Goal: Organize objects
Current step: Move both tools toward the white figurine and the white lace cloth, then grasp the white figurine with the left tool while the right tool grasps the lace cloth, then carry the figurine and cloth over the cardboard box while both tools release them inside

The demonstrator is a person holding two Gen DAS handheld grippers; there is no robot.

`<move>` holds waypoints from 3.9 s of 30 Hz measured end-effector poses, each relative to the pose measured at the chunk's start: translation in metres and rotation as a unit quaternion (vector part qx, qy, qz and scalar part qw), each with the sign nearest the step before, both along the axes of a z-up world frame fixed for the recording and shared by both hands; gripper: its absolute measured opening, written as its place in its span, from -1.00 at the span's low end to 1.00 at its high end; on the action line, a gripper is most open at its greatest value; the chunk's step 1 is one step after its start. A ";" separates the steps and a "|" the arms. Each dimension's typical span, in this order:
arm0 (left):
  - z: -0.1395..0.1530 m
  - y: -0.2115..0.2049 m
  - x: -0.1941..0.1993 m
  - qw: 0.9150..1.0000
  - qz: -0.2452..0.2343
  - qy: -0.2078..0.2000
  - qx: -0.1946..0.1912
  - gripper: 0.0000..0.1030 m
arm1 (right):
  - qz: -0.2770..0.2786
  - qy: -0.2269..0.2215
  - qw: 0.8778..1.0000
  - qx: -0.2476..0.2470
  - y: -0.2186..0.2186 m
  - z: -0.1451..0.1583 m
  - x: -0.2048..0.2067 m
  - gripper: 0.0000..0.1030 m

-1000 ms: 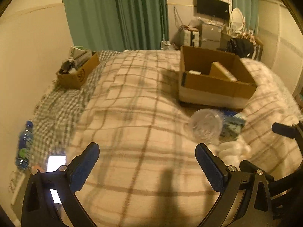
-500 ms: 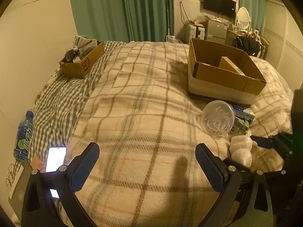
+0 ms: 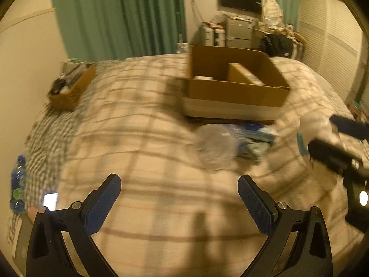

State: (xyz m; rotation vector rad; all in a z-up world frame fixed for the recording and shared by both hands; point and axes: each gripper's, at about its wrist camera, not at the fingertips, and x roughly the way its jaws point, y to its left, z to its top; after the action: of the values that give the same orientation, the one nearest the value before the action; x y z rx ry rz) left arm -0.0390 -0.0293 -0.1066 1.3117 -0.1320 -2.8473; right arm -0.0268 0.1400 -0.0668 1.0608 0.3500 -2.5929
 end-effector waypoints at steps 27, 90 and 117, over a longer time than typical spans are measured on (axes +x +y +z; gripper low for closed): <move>-0.027 0.024 -0.019 0.998 0.006 -0.052 0.022 1.00 | -0.037 -0.021 0.999 -0.031 0.059 -0.014 0.000 0.58; 0.074 0.012 -0.012 0.993 -0.057 0.083 0.068 0.08 | -0.010 0.018 1.000 -0.023 0.018 0.046 -0.027 -0.71; 0.083 0.049 -0.249 0.990 -0.108 0.052 0.080 0.08 | -0.056 -0.017 0.998 -0.005 0.036 0.083 -0.245 -0.71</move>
State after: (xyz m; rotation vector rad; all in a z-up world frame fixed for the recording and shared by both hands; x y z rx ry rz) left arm -0.2882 0.0194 -0.0237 1.2405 -0.0497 -3.1617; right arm -0.2714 0.1758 0.0167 1.1502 0.2764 -2.6681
